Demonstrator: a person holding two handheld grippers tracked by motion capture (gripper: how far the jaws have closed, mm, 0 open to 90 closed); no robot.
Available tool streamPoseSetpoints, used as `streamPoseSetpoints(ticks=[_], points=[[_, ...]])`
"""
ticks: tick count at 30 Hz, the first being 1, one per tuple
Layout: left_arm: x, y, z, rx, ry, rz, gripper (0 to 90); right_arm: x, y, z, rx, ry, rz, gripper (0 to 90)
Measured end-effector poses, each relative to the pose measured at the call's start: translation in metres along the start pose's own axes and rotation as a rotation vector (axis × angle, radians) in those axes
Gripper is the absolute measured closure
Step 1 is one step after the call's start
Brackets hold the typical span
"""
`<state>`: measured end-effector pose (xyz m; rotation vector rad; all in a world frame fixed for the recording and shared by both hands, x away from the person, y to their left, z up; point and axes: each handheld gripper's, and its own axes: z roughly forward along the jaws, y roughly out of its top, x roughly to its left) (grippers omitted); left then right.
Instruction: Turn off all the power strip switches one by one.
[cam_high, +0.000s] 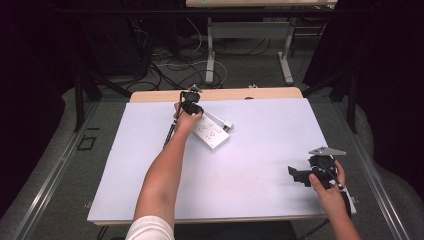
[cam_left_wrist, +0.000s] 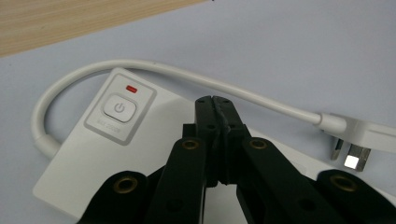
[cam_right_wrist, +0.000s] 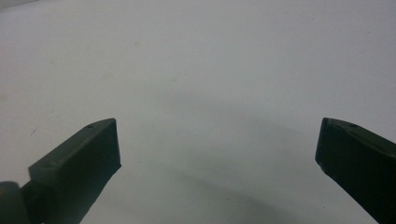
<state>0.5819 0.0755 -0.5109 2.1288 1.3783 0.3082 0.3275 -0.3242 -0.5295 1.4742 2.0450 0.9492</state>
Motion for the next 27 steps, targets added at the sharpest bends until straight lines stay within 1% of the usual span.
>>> streamPoseSetpoints(ticks=[3,7,9,13,15,16,18,21,25,27], points=[[-0.002,-0.003,0.002,0.011,-0.015,0.016,90.0,0.002,0.000,0.000,0.003,0.006,0.001,0.0],[-0.002,-0.005,0.001,0.007,-0.016,0.017,90.0,0.001,0.000,0.001,0.003,0.005,-0.010,0.0],[-0.002,-0.007,0.000,0.002,-0.023,0.009,90.0,0.002,0.000,0.001,0.005,0.002,-0.005,0.0],[-0.002,-0.009,0.000,0.005,-0.027,0.009,90.0,0.003,0.000,0.002,0.008,0.006,-0.006,0.0],[-0.003,-0.009,0.000,0.004,-0.029,0.005,90.0,0.003,0.000,0.002,0.009,0.000,-0.008,0.0],[-0.003,-0.009,0.000,0.003,-0.028,0.004,90.0,0.003,0.000,0.002,0.008,0.006,-0.006,0.0],[-0.004,-0.009,0.001,0.000,-0.032,0.009,90.0,0.003,0.000,0.002,0.007,0.006,-0.006,0.0],[-0.005,-0.010,0.003,0.012,-0.030,0.021,90.0,0.003,0.000,0.003,0.009,0.007,-0.006,0.0],[-0.004,-0.012,0.003,-0.002,-0.042,-0.006,90.0,0.003,0.000,0.003,0.009,0.010,-0.008,0.0],[-0.003,-0.013,0.003,-0.002,-0.042,-0.002,90.0,0.003,0.000,0.003,0.010,0.009,-0.007,0.0]])
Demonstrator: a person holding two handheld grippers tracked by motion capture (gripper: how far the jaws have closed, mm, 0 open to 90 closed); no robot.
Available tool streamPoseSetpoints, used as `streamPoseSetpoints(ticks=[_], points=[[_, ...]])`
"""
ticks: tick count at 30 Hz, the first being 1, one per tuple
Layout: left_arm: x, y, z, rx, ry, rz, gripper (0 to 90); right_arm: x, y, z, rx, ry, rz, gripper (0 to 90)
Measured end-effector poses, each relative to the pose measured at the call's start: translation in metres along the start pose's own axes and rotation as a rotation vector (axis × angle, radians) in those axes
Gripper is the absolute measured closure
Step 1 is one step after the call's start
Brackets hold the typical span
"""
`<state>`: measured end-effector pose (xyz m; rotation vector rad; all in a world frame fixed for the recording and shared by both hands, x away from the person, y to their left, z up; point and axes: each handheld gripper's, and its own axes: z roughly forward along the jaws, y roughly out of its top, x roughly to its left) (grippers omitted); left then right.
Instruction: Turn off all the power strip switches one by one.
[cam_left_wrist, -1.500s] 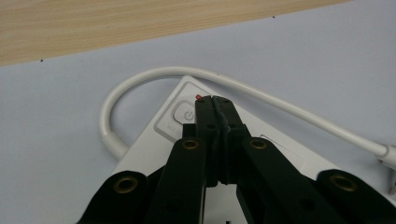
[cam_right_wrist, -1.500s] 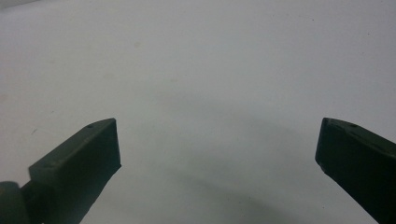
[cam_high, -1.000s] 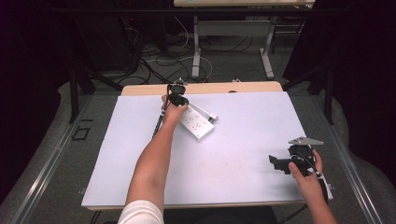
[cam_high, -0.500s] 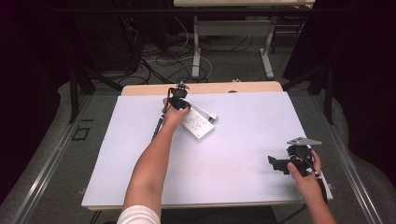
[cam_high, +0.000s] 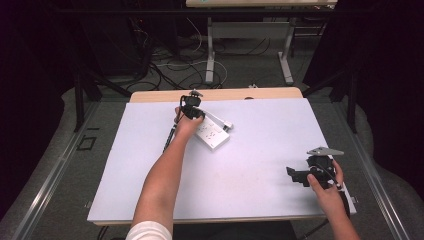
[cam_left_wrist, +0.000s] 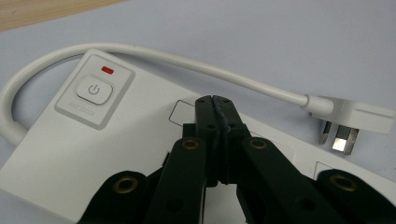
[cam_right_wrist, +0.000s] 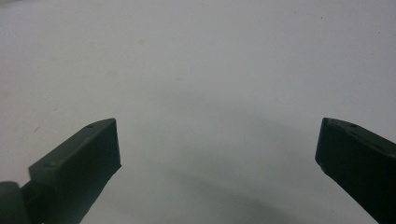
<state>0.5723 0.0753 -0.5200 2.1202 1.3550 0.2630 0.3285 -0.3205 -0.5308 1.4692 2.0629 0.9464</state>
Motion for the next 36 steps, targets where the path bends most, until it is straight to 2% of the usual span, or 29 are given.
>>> streamPoseSetpoints(ticks=[6,13,19,21,24,26,36], points=[[-0.005,0.000,0.002,0.007,0.013,0.020,90.0,0.001,0.000,0.001,0.002,0.002,-0.005,0.0],[-0.007,-0.001,0.003,-0.002,0.027,0.012,90.0,0.001,0.000,0.001,0.000,0.002,-0.004,0.0],[-0.009,-0.003,0.002,-0.006,0.041,0.029,90.0,0.000,0.000,0.001,-0.002,0.000,-0.008,0.0],[-0.009,-0.004,0.001,-0.007,0.031,0.016,90.0,0.000,0.000,0.001,-0.002,0.000,-0.003,0.0],[-0.009,-0.005,0.000,0.003,0.028,0.025,90.0,0.000,0.000,0.001,0.001,0.002,-0.005,0.0],[-0.010,-0.006,-0.002,-0.010,0.021,0.018,90.0,0.000,0.000,0.001,0.002,0.003,-0.004,0.0],[-0.011,-0.013,-0.007,-0.008,0.006,0.027,90.0,0.001,-0.001,0.003,0.006,0.010,-0.012,0.0]])
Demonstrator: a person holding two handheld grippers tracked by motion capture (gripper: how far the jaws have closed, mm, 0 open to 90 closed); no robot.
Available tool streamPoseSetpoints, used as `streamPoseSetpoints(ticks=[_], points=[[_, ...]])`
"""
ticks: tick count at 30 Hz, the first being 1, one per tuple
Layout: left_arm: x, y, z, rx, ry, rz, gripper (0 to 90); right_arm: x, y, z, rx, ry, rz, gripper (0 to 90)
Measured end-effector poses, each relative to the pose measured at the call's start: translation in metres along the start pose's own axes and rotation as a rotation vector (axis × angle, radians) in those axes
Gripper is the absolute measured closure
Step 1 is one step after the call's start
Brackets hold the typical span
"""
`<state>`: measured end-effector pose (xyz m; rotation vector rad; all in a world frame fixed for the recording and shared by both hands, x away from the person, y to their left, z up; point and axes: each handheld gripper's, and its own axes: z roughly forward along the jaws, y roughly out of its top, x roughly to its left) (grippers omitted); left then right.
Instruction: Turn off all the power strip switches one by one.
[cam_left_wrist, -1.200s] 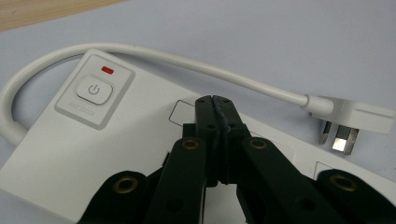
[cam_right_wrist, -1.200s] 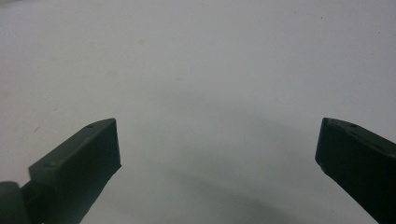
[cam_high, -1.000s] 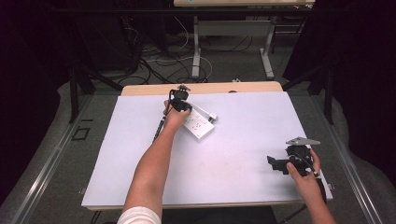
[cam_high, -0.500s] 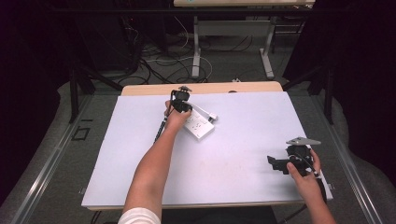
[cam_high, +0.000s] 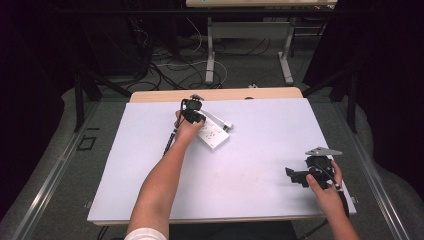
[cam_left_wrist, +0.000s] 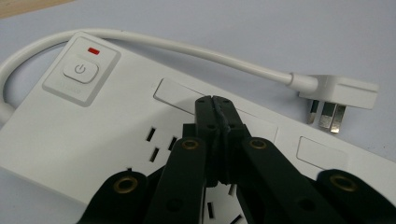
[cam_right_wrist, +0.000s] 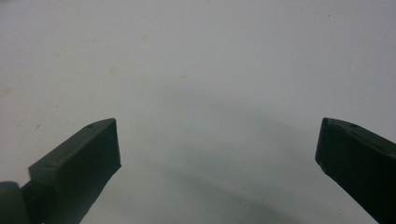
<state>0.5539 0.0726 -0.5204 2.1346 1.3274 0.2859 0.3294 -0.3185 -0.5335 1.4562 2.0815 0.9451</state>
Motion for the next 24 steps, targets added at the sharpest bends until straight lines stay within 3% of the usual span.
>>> streamPoseSetpoints(ticks=[12,14,24], points=[[-0.009,0.000,-0.005,-0.016,-0.019,0.015,90.0,0.000,-0.001,0.001,0.002,-0.003,0.001,0.0],[-0.011,0.000,-0.006,-0.021,-0.022,0.002,90.0,0.000,-0.001,0.001,0.002,0.002,0.007,0.0],[-0.015,0.001,-0.006,-0.014,-0.036,0.033,90.0,0.001,-0.001,0.001,0.005,0.002,0.007,0.0]])
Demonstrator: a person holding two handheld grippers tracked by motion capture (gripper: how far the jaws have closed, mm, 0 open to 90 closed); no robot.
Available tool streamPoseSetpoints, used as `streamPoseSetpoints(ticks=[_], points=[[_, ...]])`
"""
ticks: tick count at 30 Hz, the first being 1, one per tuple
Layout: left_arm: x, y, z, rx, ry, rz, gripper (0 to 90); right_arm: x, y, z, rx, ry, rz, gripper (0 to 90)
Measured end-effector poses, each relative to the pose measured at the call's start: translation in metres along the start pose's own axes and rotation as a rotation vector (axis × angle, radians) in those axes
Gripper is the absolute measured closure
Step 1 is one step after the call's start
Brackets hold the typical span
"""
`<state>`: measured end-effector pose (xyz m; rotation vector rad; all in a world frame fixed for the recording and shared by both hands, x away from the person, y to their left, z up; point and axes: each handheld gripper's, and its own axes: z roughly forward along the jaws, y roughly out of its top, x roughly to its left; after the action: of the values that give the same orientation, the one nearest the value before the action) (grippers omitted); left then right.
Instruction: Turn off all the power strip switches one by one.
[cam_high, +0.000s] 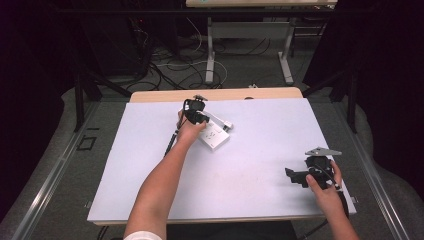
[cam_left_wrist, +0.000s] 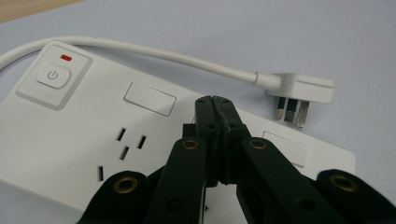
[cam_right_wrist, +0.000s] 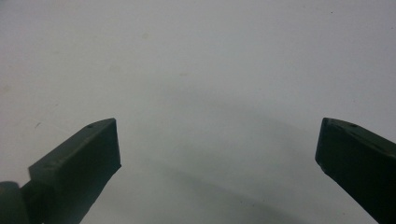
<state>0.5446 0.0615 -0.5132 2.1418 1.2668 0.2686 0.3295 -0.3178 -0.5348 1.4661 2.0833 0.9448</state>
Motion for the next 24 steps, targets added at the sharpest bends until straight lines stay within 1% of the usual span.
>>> streamPoseSetpoints(ticks=[2,3,4,7,8,9,10,13,14,15,16,18,24], points=[[-0.003,0.000,0.001,-0.004,-0.003,-0.024,90.0,0.000,0.000,0.000,-0.001,-0.001,-0.004,0.0],[-0.002,0.000,0.001,-0.004,-0.005,-0.002,90.0,0.000,0.000,0.000,0.000,-0.002,-0.005,0.0],[-0.002,0.000,0.001,-0.001,-0.005,0.004,90.0,0.000,0.000,0.000,0.000,-0.002,-0.005,0.0],[-0.004,0.000,0.002,0.002,-0.005,-0.004,90.0,0.000,0.000,0.000,-0.002,-0.005,-0.004,0.0],[-0.005,0.000,0.003,0.000,-0.007,-0.001,90.0,0.000,0.000,0.000,-0.001,-0.003,-0.010,0.0],[-0.005,-0.001,0.003,0.001,-0.007,-0.002,90.0,0.000,0.000,0.000,-0.001,-0.005,-0.002,0.0],[-0.005,0.000,0.004,0.003,-0.008,0.009,90.0,0.000,0.000,0.000,-0.001,-0.004,-0.005,0.0],[-0.008,0.000,0.005,0.003,-0.011,0.006,90.0,0.000,0.000,-0.001,-0.001,-0.004,-0.007,0.0],[-0.007,0.000,0.006,0.003,-0.014,0.017,90.0,0.000,0.000,-0.001,-0.001,-0.005,-0.006,0.0],[-0.009,0.000,0.007,0.001,-0.015,-0.001,90.0,0.000,0.000,-0.001,-0.001,-0.005,-0.006,0.0],[-0.010,-0.001,0.007,0.005,-0.016,-0.005,90.0,0.000,0.000,-0.001,-0.001,-0.006,-0.005,0.0],[-0.010,-0.001,0.008,0.016,-0.015,0.019,90.0,0.000,-0.001,-0.001,-0.001,-0.004,-0.001,0.0],[-0.011,-0.001,0.010,0.018,-0.018,0.014,90.0,-0.001,-0.001,-0.001,-0.002,-0.006,0.002,0.0]])
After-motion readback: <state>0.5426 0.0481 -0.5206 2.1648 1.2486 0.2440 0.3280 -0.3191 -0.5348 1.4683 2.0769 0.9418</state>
